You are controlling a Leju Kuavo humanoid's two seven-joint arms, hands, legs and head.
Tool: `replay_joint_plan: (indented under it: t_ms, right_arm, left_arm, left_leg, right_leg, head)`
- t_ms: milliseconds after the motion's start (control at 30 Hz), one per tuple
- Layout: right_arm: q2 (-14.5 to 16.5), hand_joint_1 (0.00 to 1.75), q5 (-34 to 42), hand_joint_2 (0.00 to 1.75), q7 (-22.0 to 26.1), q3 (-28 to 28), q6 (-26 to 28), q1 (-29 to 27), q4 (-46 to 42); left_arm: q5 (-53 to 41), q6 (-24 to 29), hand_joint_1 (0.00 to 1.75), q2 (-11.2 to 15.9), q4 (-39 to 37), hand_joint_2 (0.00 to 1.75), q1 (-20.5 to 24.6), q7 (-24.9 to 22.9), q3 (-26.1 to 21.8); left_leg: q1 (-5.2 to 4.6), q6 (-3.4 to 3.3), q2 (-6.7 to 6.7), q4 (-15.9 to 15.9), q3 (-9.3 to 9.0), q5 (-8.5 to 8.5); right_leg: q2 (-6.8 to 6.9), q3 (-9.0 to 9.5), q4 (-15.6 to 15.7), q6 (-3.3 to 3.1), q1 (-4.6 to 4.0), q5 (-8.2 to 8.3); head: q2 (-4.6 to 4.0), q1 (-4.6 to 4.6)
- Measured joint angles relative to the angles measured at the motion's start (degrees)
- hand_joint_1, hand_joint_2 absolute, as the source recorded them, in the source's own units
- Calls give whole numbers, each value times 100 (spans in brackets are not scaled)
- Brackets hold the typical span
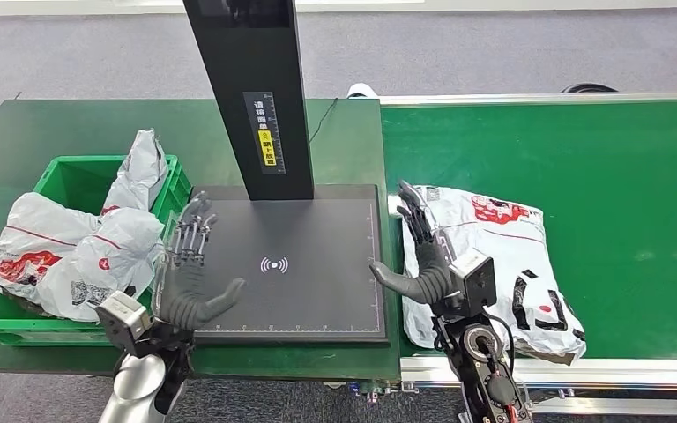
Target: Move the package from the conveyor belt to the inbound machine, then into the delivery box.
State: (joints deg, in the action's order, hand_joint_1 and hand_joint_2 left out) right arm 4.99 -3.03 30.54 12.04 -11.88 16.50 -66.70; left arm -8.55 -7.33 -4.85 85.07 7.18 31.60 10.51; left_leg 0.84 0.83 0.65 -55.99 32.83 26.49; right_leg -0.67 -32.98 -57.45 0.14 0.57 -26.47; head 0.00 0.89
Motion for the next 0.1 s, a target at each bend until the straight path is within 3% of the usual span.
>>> replay_joint_plan:
  t_ms: [100]
  right_arm:
    - [3, 0, 141, 175, -131, -41, 113, -3, 266]
  left_arm:
    - [-54, -81, 0, -8, -149, 175, -8, -76, 33]
  left_leg:
    - [0, 0, 1, 0, 0, 0]
  right_leg:
    - [0, 0, 0, 0, 1, 0]
  head:
    - [0, -1]
